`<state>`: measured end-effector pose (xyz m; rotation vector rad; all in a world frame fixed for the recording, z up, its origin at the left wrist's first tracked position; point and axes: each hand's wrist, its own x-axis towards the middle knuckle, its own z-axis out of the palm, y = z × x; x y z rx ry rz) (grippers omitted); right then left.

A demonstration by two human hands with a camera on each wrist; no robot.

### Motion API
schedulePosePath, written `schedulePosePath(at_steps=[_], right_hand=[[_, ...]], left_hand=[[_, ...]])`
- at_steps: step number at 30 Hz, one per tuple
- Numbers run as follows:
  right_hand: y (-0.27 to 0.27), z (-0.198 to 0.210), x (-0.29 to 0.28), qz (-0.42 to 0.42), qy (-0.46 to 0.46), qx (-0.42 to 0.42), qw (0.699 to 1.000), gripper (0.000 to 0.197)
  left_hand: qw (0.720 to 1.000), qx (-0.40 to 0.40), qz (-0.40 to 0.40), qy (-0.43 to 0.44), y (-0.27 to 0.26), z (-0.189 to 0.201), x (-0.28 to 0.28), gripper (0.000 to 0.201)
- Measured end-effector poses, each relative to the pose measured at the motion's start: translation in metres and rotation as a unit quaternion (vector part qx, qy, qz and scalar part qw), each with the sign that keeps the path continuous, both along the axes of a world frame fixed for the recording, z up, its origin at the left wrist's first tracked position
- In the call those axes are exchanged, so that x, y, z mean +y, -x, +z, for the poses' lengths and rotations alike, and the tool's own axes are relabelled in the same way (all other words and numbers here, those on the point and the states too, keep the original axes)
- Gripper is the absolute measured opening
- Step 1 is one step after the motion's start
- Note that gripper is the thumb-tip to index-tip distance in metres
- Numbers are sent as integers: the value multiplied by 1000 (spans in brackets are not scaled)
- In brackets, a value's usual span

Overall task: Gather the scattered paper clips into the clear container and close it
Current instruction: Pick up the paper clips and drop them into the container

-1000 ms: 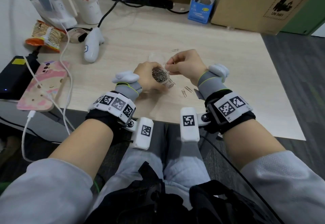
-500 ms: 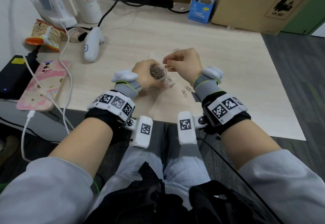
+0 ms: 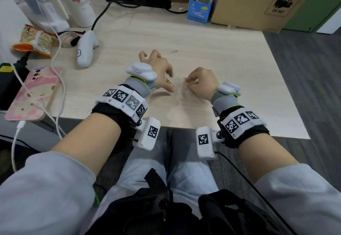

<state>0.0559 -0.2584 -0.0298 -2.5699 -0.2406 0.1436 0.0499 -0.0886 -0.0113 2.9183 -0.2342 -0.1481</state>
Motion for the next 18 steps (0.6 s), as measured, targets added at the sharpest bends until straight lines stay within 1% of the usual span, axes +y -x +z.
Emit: schedulePosePath(at_steps=[2,4,9,11,13,16,18], right_hand=[[4,-1,-3,19,-5,-1,1000,18],[8,1,-5,25,-8,1,1000,18],[12,0,-5,28,-1,0,1000,35],[12,-4,-4,21,-6,-3,1000,38],[12,-6,-4,-3,-25,6,1000,37],[8,-5,-6,-23,-25,21,999,30],[6,-3,-7,-23,-18,32,999,23]], left_hand=[[999,-4,-5,-32,-2,-4,-4,43],[999,-10,-2,-41,-3,-6,-5,35],[999,-20,-1,-50,-5,-6,-7,20],[998,-13,-1,-62,-7,-6,-9,17],[997,3,2,-72,-9,-6,-12,14],[996,30,6,-85,-15,-9,-13,21],[995,38,9,-95,-17,-10,-14,20]])
